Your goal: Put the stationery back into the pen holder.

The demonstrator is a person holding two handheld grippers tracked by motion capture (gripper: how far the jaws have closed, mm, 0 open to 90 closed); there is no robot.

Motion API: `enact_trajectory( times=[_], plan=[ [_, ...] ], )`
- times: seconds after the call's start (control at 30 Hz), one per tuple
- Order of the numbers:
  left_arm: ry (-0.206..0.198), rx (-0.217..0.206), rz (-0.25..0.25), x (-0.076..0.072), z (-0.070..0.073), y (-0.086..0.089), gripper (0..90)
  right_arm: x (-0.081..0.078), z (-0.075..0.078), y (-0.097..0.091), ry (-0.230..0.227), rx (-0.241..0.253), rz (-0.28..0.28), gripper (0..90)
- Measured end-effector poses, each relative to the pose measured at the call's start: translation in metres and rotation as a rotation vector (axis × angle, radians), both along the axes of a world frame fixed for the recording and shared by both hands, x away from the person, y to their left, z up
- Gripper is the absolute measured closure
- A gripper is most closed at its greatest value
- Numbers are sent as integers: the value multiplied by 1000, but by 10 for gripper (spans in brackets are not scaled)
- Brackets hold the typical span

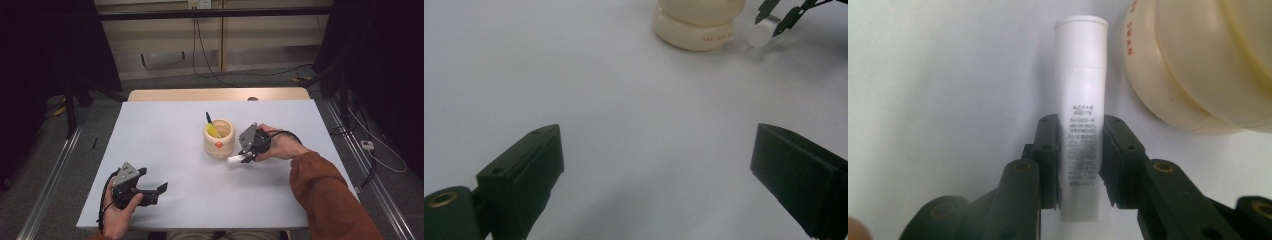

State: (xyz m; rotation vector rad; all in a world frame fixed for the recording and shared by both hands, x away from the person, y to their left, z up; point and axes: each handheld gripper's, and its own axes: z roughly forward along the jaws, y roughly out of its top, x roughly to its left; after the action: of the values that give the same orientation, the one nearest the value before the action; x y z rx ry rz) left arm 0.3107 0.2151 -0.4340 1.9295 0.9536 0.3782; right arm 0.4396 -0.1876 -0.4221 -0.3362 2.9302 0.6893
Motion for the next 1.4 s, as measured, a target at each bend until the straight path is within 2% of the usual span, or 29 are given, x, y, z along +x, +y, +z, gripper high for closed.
enact_trajectory(
  times=[0.17, 0.23, 0.3, 0.47, 0.67, 0.83, 0.9, 1.03, 1.3, 1.4],
  plan=[
    [0, 2, 0, 0, 0, 0, 68, -8, 5, -5, 6, 63, -36, 704],
    [0, 3, 1, 0, 0, 0, 68, -12, 7, -6, -6, 85, -63, 705],
    [-2, 3, 0, 0, 0, 0, 68, -14, 7, -9, 3, 129, -90, 705],
    [-2, 1, 2, -1, 1, 0, 68, -19, 6, -18, 16, 187, -159, 704],
    [-2, 0, 2, -1, 1, -1, 68, -27, 8, -28, 25, 287, -230, 705],
    [1, 5, 1, -1, 1, -1, 68, -34, 11, -35, 15, 366, -291, 705],
    [-2, 7, -2, -1, 1, -1, 68, -36, 11, -36, -4, 394, -328, 705],
    [0, 5, 3, -1, 1, 0, 68, -37, 9, -37, 4, 470, -379, 705],
    [-1, -3, 6, -1, 0, 0, 68, -42, 10, -38, -6, 568, -482, 705],
    [-4, 7, 0, -1, 1, 0, 68, -42, 10, -39, -12, 605, -515, 704]
  ],
)
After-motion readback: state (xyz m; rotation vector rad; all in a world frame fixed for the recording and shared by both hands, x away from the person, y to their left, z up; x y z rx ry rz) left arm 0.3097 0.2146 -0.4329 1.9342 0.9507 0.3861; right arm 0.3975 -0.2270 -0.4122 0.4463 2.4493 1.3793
